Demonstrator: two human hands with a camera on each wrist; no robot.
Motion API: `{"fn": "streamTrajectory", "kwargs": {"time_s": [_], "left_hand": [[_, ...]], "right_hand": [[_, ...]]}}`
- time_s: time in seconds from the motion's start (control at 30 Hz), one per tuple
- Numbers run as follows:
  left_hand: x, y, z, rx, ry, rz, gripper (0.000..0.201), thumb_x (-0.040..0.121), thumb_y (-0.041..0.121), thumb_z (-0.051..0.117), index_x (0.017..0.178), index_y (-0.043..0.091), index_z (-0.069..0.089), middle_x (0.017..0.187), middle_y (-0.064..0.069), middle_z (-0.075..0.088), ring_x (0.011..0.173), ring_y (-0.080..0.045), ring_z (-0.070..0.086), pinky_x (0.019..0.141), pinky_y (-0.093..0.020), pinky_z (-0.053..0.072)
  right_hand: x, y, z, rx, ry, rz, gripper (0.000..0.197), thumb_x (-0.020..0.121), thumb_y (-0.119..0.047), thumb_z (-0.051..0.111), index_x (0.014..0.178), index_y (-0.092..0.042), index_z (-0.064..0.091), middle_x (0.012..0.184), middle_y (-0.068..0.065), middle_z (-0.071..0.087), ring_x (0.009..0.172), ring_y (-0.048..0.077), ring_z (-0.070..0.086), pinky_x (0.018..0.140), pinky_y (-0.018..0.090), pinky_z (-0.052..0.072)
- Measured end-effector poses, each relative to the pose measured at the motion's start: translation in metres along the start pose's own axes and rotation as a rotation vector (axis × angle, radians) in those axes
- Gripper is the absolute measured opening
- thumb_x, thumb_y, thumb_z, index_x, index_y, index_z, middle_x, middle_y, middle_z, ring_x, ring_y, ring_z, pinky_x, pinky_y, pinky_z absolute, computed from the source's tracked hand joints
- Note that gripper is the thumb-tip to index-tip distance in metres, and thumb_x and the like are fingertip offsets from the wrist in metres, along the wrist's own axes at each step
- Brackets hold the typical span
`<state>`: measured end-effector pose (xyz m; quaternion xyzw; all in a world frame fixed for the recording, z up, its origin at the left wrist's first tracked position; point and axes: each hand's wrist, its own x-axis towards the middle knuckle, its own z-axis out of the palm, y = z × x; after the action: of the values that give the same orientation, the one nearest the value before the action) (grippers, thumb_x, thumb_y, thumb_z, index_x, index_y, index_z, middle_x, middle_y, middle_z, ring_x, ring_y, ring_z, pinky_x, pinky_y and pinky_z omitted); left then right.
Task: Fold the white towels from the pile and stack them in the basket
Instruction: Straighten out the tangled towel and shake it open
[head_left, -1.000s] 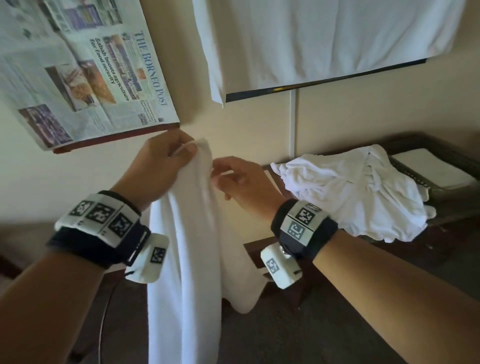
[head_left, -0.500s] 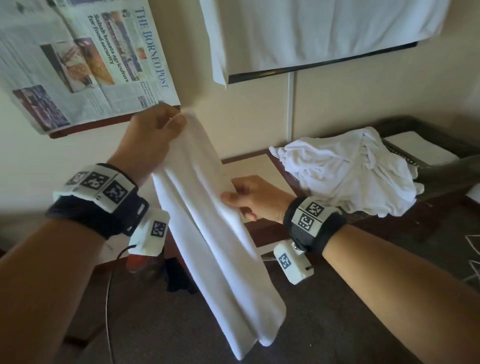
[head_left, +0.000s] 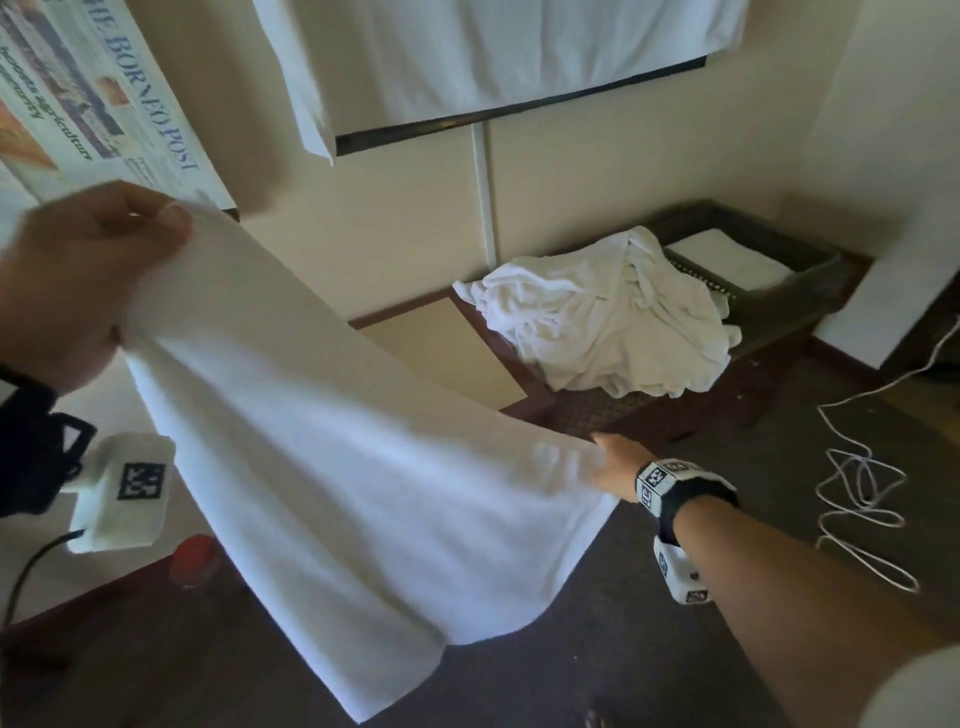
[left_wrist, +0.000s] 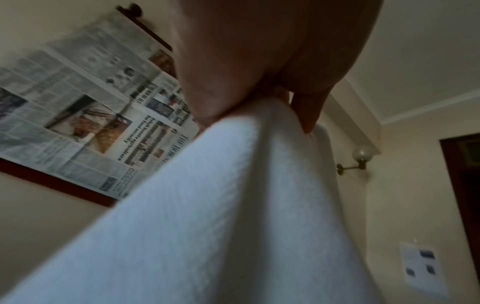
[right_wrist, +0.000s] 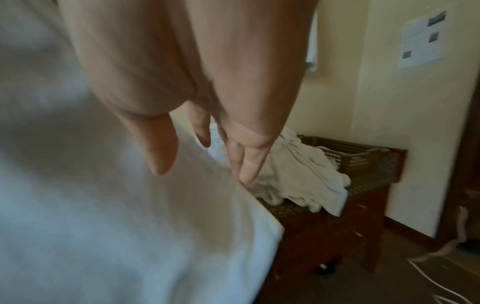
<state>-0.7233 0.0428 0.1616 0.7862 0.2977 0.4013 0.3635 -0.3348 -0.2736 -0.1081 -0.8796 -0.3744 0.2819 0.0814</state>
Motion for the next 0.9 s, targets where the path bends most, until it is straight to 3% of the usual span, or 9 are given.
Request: {"fn": "streamTrajectory", "kwargs": {"time_s": [0.03,0.1,0.23,0.3,0.4,0.47,0.57,0.7,0.9], "left_hand": [[-0.015,0.044,0.046,0.048,-0.061,-0.083,0.008,0.099,0.033,0.062,0.096,0.029,0.069,0.09,0.009,0.069,0.082,-0.005,0.066,0.075,-0.023,0.055],[-0.033,0.073,0.1,-0.008,-0.143,0.017,0.015,0.097,0.025,0.065,0.084,0.027,0.072,0.086,-0.002,0.067,0.078,-0.017,0.061,0.075,-0.033,0.05],[-0.031,0.072,0.158,0.178,-0.224,-0.006,0.015,0.096,0.023,0.068,0.082,0.026,0.072,0.077,0.0,0.068,0.07,-0.011,0.059,0.074,-0.032,0.049],[-0.03,0.079,0.176,0.209,-0.216,0.013,0.016,0.095,0.024,0.068,0.082,0.033,0.073,0.076,-0.001,0.068,0.069,-0.01,0.059,0.073,-0.032,0.048],[-0.018,0.086,0.182,0.217,-0.131,0.008,0.019,0.095,0.025,0.068,0.08,0.036,0.074,0.075,-0.003,0.065,0.068,-0.008,0.055,0.069,-0.025,0.044],[-0.016,0.091,0.182,0.2,-0.107,0.005,0.014,0.095,0.026,0.068,0.084,0.032,0.075,0.077,-0.008,0.063,0.068,-0.012,0.054,0.067,-0.025,0.044],[-0.011,0.096,0.179,0.159,-0.027,0.034,0.011,0.094,0.026,0.069,0.086,0.03,0.075,0.08,-0.013,0.063,0.068,-0.016,0.054,0.067,-0.031,0.045],[-0.001,0.093,0.177,0.042,0.128,0.039,0.009,0.092,0.029,0.073,0.083,0.026,0.074,0.071,0.005,0.057,0.067,-0.014,0.051,0.067,-0.032,0.043],[-0.001,0.074,0.199,-0.283,0.15,-0.106,0.043,0.081,0.054,0.07,0.061,0.023,0.047,0.068,-0.001,0.04,0.068,-0.018,0.039,0.065,-0.034,0.031]], "right_hand": [[0.001,-0.013,-0.01,0.044,-0.005,-0.047,0.068,0.091,-0.017,0.06,0.152,-0.016,0.032,0.155,0.011,0.036,0.14,0.027,0.039,0.106,0.032,0.041],[0.002,-0.047,-0.034,0.168,0.073,-0.237,0.067,0.089,-0.016,0.062,0.15,-0.018,0.037,0.153,0.007,0.04,0.137,0.022,0.043,0.106,0.026,0.038],[-0.018,-0.134,-0.101,0.581,0.006,-0.69,0.06,0.085,-0.02,0.072,0.141,-0.028,0.049,0.138,-0.009,0.054,0.125,0.005,0.05,0.104,0.023,0.041],[-0.025,-0.167,-0.135,0.648,-0.023,-0.835,0.05,0.085,-0.021,0.075,0.131,-0.018,0.058,0.128,0.0,0.063,0.118,0.006,0.056,0.099,0.025,0.046],[-0.031,-0.194,-0.181,0.643,0.032,-0.951,0.025,0.088,-0.014,0.072,0.101,0.007,0.064,0.094,0.025,0.066,0.084,0.014,0.06,0.08,0.033,0.05],[-0.035,-0.197,-0.191,0.739,-0.028,-0.999,0.01,0.089,-0.005,0.069,0.096,0.003,0.065,0.087,0.015,0.065,0.081,0.013,0.062,0.077,0.024,0.053],[-0.032,-0.213,-0.205,0.758,-0.13,-1.062,0.007,0.091,-0.003,0.066,0.095,-0.008,0.065,0.087,0.001,0.066,0.083,0.009,0.066,0.079,0.028,0.056],[-0.026,-0.24,-0.229,0.575,0.133,-1.172,0.006,0.09,-0.007,0.067,0.096,-0.007,0.069,0.086,-0.001,0.066,0.08,0.009,0.063,0.082,0.032,0.054],[-0.03,-0.258,-0.281,0.519,0.361,-1.276,0.005,0.093,-0.006,0.06,0.095,-0.008,0.065,0.083,-0.006,0.063,0.077,0.011,0.057,0.075,0.021,0.046]]}}
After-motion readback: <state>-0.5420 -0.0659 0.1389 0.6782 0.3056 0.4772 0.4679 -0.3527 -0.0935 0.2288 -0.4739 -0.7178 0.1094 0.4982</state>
